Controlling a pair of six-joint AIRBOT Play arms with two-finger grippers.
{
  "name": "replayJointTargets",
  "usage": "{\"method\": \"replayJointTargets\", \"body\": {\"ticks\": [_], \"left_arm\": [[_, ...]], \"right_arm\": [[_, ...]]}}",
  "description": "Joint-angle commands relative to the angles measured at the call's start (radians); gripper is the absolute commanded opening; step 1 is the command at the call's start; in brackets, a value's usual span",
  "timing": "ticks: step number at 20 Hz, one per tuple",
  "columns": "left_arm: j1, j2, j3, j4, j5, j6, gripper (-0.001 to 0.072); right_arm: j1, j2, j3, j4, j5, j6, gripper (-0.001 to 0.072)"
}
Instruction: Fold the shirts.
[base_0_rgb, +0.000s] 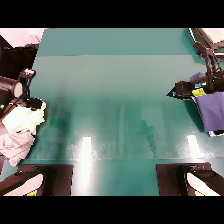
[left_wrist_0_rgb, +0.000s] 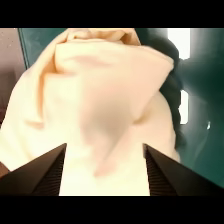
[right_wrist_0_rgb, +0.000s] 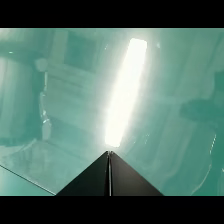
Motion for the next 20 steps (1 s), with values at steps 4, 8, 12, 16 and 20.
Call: {"method": "replayJointTargets", "body": {"ticks": [4,8,12,16,20], "left_arm": [[0.001,-0.095,-0.033,0.047,0.049,-0.041,0.0341],[-0.002,-0.093,0.063,0.045,-0.031,-0.055,0.0024],[-0.003,-0.005,0.363,-0.078,-0.14,-0.002,0.0024],[-0.002,0.149,0.613,-0.521,-0.142,0.185,0.0024],[-0.003,0.183,0.756,-1.088,-0.192,0.317,0.0023]], "right_arm": [[0.0,0.001,0.0,0.0,-0.002,0.0,0.002],[0.0,0.001,0.001,0.001,-0.019,0.0,0.002],[0.0,0.001,0.027,0.008,-0.03,0.0,0.002],[0.0,0.001,0.12,0.008,-0.065,0.0,0.002],[0.0,0.001,0.2,0.008,-0.107,0.0,0.002]]}}
